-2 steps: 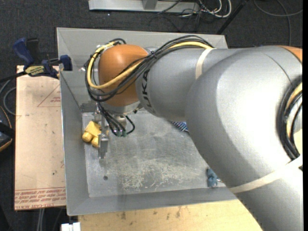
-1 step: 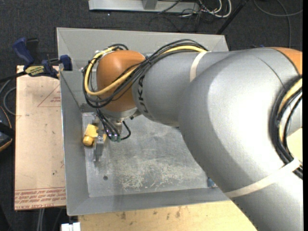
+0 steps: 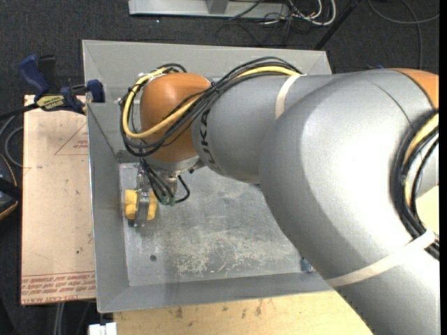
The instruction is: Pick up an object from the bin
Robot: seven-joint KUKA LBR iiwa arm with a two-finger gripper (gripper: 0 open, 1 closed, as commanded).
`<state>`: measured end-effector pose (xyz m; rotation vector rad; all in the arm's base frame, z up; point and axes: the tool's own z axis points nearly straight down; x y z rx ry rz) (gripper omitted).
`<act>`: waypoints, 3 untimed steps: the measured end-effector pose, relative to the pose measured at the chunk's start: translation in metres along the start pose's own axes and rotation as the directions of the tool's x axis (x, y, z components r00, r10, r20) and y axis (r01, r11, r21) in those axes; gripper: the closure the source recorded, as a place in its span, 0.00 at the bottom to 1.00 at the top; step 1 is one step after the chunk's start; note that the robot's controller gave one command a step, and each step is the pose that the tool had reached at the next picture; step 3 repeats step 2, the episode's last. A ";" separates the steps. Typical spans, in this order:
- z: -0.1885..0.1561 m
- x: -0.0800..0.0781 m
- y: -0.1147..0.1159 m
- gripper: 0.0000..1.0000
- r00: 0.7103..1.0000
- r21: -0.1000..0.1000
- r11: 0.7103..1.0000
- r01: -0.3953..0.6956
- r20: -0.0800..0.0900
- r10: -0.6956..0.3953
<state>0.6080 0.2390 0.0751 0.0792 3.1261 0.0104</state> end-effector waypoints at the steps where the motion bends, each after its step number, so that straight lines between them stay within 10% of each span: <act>1: -0.124 0.004 0.009 1.00 0.999 0.001 0.999 0.034 -0.004 -0.034; 2: -0.129 0.039 0.013 1.00 0.999 0.007 0.999 -0.037 -0.015 0.037; 3: -0.129 0.039 0.013 1.00 0.999 0.007 0.999 -0.037 -0.015 0.037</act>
Offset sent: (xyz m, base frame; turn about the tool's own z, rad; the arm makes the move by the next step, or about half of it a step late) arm -0.0072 0.0070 0.1178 -0.0345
